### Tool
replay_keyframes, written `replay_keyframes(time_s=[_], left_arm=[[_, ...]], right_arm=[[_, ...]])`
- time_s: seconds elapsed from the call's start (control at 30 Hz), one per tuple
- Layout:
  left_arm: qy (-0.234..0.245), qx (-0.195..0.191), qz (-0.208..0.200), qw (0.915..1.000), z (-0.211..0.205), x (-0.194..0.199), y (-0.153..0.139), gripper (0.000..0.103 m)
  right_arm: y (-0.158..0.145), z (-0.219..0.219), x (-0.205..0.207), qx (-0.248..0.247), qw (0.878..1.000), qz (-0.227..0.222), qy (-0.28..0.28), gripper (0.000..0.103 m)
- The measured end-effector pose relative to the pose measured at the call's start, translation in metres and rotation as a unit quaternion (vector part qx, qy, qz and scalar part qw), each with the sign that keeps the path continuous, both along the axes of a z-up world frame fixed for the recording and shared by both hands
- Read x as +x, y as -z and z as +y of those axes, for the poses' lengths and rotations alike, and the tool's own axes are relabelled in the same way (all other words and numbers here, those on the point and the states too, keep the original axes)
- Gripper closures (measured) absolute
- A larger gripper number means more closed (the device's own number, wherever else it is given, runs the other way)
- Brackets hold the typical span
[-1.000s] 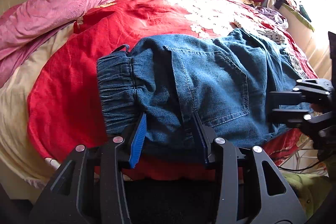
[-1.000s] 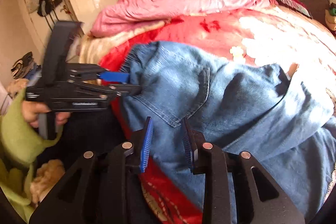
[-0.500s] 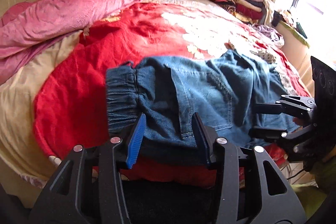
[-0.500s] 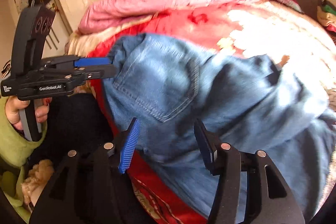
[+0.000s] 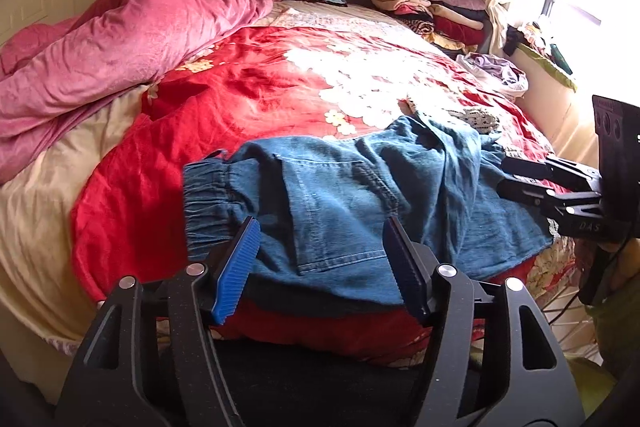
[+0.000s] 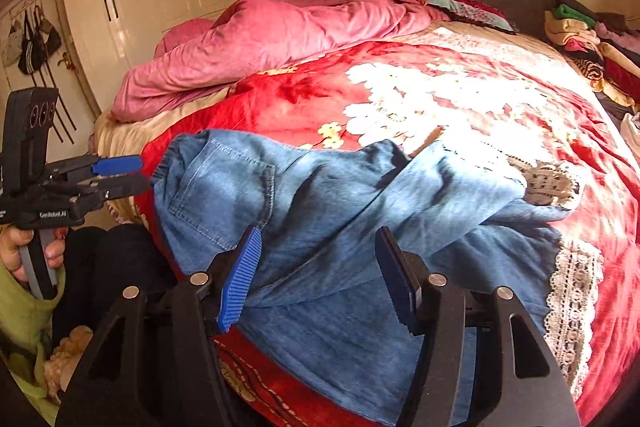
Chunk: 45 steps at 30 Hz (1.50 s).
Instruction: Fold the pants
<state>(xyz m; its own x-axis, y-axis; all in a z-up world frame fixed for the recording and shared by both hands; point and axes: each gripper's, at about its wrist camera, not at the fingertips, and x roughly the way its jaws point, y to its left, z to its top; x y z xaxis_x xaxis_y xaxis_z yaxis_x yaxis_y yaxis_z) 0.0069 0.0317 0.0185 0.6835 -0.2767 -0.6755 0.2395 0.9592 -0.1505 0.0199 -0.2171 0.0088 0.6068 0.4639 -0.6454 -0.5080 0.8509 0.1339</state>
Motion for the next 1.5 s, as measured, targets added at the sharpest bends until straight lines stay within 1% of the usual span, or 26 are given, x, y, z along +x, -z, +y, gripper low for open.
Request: replay_keyframes(time_s=[0.3, 0.63, 0.73, 0.8, 0.87, 0.93, 1.03, 1.1, 1.17, 1.37, 1.4, 1.43, 1.47, 1.5], left_arm=[[0.041, -0.004, 0.013, 0.9991, -0.035, 0.005, 0.005, 0.043], [0.094, -0.012, 0.045, 0.9945, -0.076, 0.017, 0.021, 0.043], [0.114, -0.037, 0.070, 0.9904, -0.089, 0.024, 0.030, 0.046], [0.123, -0.042, 0.079, 0.9884, -0.096, 0.027, 0.034, 0.054], [0.134, -0.048, 0.089, 0.9859, -0.103, 0.031, 0.038, 0.055], [0.143, -0.057, 0.101, 0.9829, -0.109, 0.036, 0.042, 0.059], [0.149, -0.061, 0.113, 0.9805, -0.117, 0.044, 0.050, 0.060], [0.153, -0.073, 0.124, 0.9776, -0.121, 0.049, 0.054, 0.060], [0.151, -0.084, 0.134, 0.9759, -0.124, 0.055, 0.060, 0.060], [0.140, -0.100, 0.150, 0.9737, -0.130, 0.074, 0.073, 0.060], [0.137, -0.103, 0.151, 0.9737, -0.131, 0.077, 0.074, 0.061], [0.135, -0.103, 0.152, 0.9736, -0.132, 0.078, 0.074, 0.063], [0.132, -0.104, 0.153, 0.9740, -0.133, 0.079, 0.075, 0.073], [0.131, -0.105, 0.153, 0.9738, -0.134, 0.079, 0.075, 0.085]], right_arm=[[-0.009, -0.024, 0.008, 0.009, 0.999, -0.014, 0.036, 0.045], [-0.017, -0.032, 0.032, -0.004, 0.998, -0.023, 0.052, 0.045], [-0.019, -0.033, 0.051, -0.007, 0.998, -0.019, 0.060, 0.045], [-0.020, -0.036, 0.065, 0.002, 0.998, -0.012, 0.062, 0.045], [-0.021, -0.037, 0.082, 0.010, 0.998, -0.004, 0.064, 0.045], [-0.020, -0.036, 0.097, 0.005, 0.998, 0.004, 0.070, 0.045], [-0.015, -0.032, 0.123, -0.008, 0.997, 0.021, 0.075, 0.045], [-0.010, -0.028, 0.139, -0.023, 0.996, 0.032, 0.081, 0.045], [-0.005, -0.025, 0.153, -0.027, 0.996, 0.040, 0.078, 0.045], [0.011, -0.015, 0.195, -0.061, 0.992, 0.060, 0.089, 0.045], [0.014, -0.014, 0.203, -0.068, 0.991, 0.066, 0.091, 0.040], [0.017, -0.012, 0.209, -0.081, 0.989, 0.070, 0.101, 0.030], [0.019, -0.009, 0.214, -0.096, 0.987, 0.067, 0.109, 0.020], [0.021, -0.007, 0.219, -0.104, 0.987, 0.064, 0.107, 0.021]])
